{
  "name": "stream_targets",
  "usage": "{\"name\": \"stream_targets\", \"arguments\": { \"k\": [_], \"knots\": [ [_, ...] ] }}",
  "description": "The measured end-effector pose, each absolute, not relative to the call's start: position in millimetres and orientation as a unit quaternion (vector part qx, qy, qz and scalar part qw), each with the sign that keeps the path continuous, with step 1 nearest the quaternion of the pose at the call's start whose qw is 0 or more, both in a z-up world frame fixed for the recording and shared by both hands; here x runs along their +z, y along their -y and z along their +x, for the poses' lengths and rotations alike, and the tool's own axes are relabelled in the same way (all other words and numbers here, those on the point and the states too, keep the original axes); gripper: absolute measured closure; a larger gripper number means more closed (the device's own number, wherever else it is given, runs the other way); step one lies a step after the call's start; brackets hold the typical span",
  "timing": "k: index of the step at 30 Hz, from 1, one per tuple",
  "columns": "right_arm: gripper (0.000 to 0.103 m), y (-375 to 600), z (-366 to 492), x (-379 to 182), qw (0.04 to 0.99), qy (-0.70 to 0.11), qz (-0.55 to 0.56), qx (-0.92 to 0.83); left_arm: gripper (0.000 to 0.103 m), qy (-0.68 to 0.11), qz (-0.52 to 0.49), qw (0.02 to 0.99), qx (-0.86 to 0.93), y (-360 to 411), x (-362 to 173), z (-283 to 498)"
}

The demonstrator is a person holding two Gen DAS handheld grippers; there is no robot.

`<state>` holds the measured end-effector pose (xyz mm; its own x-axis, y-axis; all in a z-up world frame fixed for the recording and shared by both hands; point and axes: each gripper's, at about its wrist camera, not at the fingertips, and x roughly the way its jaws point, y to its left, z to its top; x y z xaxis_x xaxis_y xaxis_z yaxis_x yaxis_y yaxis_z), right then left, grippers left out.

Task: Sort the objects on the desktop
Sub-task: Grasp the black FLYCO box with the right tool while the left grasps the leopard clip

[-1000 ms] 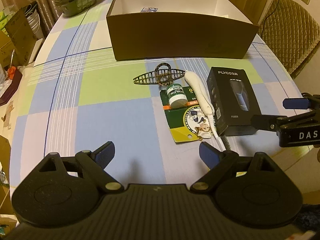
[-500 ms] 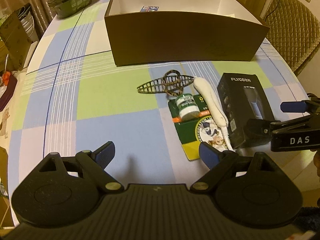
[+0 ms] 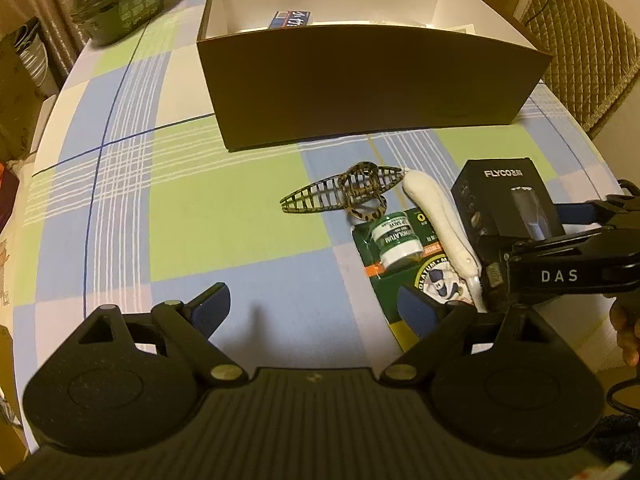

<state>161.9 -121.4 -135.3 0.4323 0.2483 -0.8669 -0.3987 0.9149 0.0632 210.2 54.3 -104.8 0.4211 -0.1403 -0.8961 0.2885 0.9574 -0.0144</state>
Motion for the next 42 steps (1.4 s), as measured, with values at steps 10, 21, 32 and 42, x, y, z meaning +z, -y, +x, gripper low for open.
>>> {"name": "stream_targets", "arguments": {
  "k": [10, 21, 32, 42],
  "knots": [
    [0.026, 161.0, 171.2, -132.3, 0.859, -0.489, -0.061, 0.138, 0.019, -0.517, 0.083, 0.834, -0.171, -41.6, -113.0, 232.2],
    [0.026, 205.6, 179.5, -126.7, 0.87, -0.486, -0.029, 0.078, 0.033, -0.497, 0.088, 0.841, -0.196, -24.5, -124.2, 261.6],
    [0.026, 205.8, 181.7, -132.1, 0.867, -0.492, -0.03, 0.075, 0.069, -0.5, 0.086, 0.84, -0.194, -13.2, -139.2, 284.5],
    [0.026, 203.9, 187.6, -136.4, 0.861, -0.501, -0.037, 0.079, 0.085, -0.491, 0.075, 0.847, -0.19, -27.9, -137.7, 290.3]
  ]
}}
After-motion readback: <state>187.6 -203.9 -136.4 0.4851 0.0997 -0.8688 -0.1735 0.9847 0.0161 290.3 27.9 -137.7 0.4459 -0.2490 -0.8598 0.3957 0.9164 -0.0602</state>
